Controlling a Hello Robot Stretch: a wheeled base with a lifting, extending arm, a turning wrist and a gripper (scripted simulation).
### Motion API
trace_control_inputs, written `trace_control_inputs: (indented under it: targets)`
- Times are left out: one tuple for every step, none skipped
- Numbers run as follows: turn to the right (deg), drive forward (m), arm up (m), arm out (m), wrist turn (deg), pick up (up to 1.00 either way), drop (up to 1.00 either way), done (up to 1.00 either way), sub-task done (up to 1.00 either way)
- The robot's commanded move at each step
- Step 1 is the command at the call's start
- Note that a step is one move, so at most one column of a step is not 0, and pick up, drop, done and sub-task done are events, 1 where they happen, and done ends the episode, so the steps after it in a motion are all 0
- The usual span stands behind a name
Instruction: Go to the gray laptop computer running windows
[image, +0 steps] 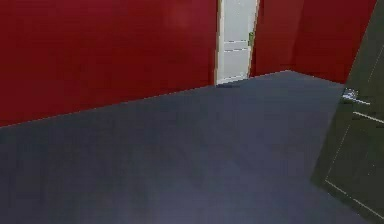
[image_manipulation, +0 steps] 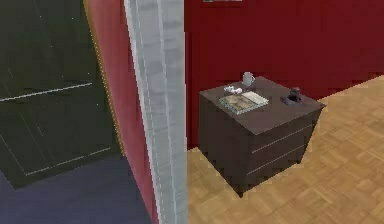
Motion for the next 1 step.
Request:
trace_control_inputs:
  targets:
    - [36.0,0.0,0.0,0.0,0.0,0.0,0.0,0.0,0.0]
